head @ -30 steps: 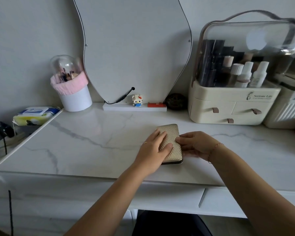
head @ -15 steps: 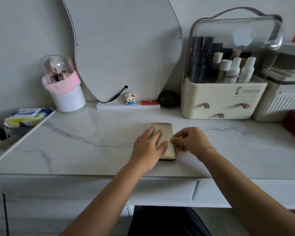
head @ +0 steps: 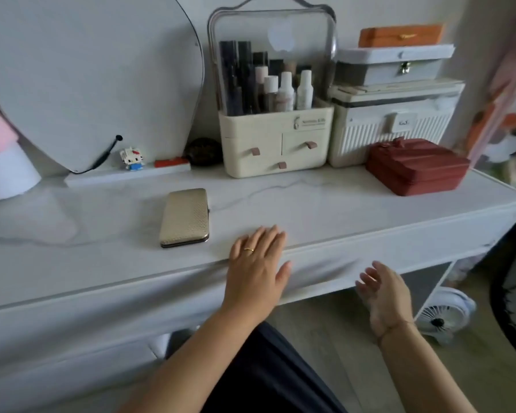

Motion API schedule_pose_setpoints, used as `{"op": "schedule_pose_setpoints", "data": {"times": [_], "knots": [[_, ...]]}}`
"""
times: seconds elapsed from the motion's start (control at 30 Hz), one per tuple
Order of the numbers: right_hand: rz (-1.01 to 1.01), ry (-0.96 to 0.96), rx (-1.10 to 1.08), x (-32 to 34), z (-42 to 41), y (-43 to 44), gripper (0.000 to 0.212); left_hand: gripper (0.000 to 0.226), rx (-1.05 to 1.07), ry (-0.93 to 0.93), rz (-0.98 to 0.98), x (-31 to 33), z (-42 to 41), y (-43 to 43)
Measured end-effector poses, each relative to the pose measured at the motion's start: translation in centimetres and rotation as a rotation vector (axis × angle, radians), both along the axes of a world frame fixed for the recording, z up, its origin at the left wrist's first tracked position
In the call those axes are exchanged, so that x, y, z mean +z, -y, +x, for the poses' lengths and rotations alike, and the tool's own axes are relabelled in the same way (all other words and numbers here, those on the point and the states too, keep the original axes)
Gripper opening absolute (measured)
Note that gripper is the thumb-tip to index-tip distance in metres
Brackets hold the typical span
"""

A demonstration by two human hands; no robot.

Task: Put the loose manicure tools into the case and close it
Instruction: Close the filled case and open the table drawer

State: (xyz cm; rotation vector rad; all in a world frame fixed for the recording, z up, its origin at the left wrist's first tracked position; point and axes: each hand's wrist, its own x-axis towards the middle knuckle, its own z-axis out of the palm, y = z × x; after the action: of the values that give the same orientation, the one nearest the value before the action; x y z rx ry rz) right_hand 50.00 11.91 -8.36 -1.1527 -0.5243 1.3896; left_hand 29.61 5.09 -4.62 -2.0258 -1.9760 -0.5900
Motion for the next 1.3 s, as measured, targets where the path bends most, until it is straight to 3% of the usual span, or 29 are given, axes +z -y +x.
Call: {"op": "schedule_pose_setpoints", "data": {"times": [0.1,0.23,0.57,0.67,0.73,0.8,0.87,0.93,1.0,1.1,1.3], "knots": [[-0.167,-0.206,0.173,-2.8,0.3,-0.7,0.017,0.050,0.022,-0.028,0.027,-0.4,0.2,-0.1],[-0.199,-0.382,0.278,-2.3,-0.6,-0.9,0.038,0.052,0.039,-0.050,0.038,-0.5,0.2,-0.1],[-0.315,-0.544,0.300,-1.6,0.2,-0.8,0.065,0.066,0.074,-0.075,-0.053,-0.5,0.6,0.3],[-0.290,-0.551,0.292,-2.5,1.2,0.2,0.062,0.073,0.050,-0.053,-0.083,-0.3,0.8,0.6],[-0.224,-0.301,0.287,-2.8,2.1,1.1,0.054,0.072,0.012,0.006,-0.067,-0.3,0.9,0.9],[-0.055,0.317,0.096,-3.0,3.6,1.5,0.064,0.062,-0.042,0.098,0.014,-0.3,1.1,1.4],[0.294,0.923,-0.103,-2.2,5.1,1.5,0.067,0.045,-0.091,0.144,0.139,-0.6,1.4,1.8],[0.522,1.237,-0.072,-1.0,5.8,1.3,0.059,0.034,-0.100,0.177,0.231,-0.9,1.8,2.2],[0.572,1.489,-0.018,-0.5,6.5,1.1,0.054,0.033,-0.089,0.181,0.249,-1.0,2.3,2.6],[0.649,1.659,0.026,0.3,7.9,1.1,0.052,0.042,-0.090,0.216,0.189,-1.1,2.8,3.4],[0.677,1.586,0.091,2.4,9.2,1.3,0.048,0.065,-0.070,0.344,0.003,0.6,4.1,4.4]]}}
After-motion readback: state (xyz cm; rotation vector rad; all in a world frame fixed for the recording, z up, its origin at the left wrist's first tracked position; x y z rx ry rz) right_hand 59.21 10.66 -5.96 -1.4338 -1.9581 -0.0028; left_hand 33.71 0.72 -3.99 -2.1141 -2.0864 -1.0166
